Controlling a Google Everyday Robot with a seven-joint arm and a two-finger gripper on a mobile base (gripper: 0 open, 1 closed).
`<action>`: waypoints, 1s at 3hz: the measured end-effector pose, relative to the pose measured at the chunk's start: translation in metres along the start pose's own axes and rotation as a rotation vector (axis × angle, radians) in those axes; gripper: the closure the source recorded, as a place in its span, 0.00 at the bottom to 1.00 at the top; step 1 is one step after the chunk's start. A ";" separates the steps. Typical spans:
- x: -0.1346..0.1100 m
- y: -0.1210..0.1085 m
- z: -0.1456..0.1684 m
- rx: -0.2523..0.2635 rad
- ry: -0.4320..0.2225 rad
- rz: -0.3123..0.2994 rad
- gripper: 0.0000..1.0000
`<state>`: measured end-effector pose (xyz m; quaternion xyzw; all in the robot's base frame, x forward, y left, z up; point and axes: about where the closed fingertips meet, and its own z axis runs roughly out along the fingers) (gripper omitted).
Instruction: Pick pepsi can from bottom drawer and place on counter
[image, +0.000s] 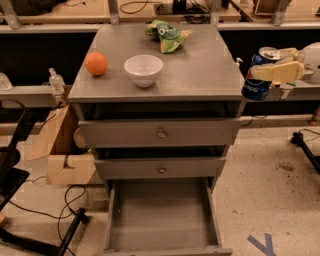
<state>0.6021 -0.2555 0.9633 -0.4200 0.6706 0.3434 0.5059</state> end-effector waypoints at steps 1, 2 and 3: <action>0.000 0.000 0.000 0.000 0.000 0.000 1.00; -0.021 -0.032 0.043 0.031 0.010 -0.030 1.00; -0.034 -0.060 0.088 0.046 0.012 -0.040 1.00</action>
Offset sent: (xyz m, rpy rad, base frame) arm 0.0919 0.0478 0.0262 -0.0607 -0.0708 -0.0501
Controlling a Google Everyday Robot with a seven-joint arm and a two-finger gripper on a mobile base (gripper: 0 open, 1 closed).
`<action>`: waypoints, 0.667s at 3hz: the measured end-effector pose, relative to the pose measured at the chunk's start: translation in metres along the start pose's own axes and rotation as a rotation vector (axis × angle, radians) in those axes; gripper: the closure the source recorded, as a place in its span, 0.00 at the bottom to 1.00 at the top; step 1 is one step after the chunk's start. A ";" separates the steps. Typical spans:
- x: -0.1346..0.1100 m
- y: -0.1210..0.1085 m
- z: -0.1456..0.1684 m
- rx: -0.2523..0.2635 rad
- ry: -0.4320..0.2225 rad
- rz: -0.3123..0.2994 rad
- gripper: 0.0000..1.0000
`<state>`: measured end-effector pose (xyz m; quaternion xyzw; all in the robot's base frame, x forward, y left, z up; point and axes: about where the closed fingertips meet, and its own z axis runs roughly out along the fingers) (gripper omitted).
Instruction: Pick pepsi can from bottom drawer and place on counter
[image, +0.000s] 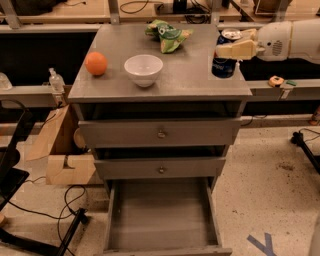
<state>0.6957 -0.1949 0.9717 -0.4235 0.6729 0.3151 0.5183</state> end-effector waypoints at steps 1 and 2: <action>0.013 -0.024 0.048 0.001 0.012 0.042 1.00; 0.030 -0.042 0.078 -0.002 0.005 0.083 1.00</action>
Offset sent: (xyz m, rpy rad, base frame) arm 0.1116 0.0441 -0.0765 0.0690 0.1149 -0.0417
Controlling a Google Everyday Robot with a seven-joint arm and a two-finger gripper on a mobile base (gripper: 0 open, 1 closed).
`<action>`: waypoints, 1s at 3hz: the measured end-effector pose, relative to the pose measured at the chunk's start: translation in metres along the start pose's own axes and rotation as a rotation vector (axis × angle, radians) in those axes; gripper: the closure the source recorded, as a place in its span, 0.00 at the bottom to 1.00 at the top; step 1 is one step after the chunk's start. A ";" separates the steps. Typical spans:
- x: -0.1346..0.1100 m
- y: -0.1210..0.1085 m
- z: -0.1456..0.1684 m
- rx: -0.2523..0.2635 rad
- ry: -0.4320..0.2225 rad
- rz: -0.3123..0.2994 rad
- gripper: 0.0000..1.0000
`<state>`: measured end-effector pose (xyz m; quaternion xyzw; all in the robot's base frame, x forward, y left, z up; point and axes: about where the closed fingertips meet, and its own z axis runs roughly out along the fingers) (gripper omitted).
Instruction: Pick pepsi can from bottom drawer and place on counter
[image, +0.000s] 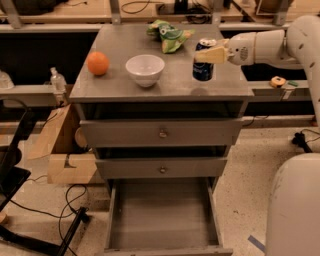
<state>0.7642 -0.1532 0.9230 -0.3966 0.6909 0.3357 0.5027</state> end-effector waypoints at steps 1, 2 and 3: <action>0.023 -0.024 0.019 0.004 -0.012 0.059 0.98; 0.021 -0.021 0.021 -0.002 -0.010 0.055 0.75; 0.022 -0.020 0.025 -0.007 -0.009 0.057 0.52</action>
Offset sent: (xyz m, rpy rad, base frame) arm 0.0195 0.0010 -0.0221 0.0282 0.0368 -0.0158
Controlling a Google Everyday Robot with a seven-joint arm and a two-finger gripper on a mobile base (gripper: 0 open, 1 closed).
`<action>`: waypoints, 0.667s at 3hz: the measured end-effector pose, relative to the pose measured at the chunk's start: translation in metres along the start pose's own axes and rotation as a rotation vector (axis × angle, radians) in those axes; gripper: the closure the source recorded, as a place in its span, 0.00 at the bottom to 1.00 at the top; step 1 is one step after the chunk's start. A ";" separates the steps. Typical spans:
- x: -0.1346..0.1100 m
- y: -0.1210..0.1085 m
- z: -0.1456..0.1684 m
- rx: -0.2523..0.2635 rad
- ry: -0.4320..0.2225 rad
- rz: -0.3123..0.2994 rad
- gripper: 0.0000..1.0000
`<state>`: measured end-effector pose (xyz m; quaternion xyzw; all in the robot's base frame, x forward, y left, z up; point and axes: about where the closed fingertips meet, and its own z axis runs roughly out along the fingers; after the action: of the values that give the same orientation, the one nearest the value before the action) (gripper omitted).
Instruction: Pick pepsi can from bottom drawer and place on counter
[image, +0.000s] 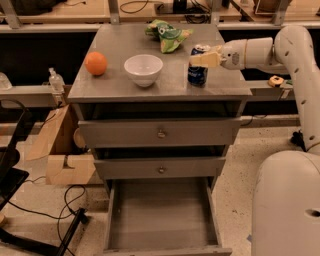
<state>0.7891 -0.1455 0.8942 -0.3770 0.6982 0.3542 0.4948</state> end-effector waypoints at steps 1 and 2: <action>0.001 0.001 0.004 -0.006 0.001 0.001 0.29; 0.001 0.002 0.008 -0.011 0.002 0.002 0.06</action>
Offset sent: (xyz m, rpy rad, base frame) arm 0.0008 0.0039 -0.0016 0.0009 0.0025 0.0053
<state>0.7907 -0.1377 0.8908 -0.3794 0.6972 0.3583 0.4915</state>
